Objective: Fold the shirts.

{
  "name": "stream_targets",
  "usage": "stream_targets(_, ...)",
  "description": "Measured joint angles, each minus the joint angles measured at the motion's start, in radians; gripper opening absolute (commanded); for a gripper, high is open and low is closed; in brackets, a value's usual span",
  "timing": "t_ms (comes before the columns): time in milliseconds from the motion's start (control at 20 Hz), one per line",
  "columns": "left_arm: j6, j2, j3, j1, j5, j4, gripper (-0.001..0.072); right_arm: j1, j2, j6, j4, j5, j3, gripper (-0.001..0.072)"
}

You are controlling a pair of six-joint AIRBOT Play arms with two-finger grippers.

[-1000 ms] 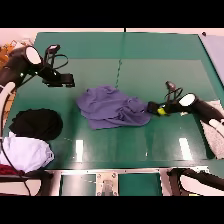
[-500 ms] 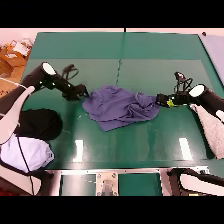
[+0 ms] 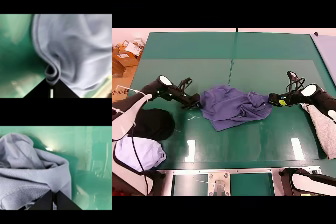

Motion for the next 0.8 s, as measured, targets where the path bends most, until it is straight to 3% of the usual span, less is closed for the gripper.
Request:
stream_targets(250, 0.011, 0.117, 0.029, 0.0, -0.063, -0.034, 0.0016, -0.007, 0.056, -0.001, -0.002, 0.099, 0.122, 0.0018)
stream_targets(550, -0.079, 0.506, 0.144, 0.0, -0.069, 0.032, 0.0017, -0.009, 0.244, -0.001, -0.002, 0.243, 0.406, 0.0019)
stream_targets(800, -0.135, 0.78, 0.335, 0.0, -0.046, 0.131, 0.0017, -0.01, 0.492, 0.0, -0.002, 0.285, 0.502, 0.002)
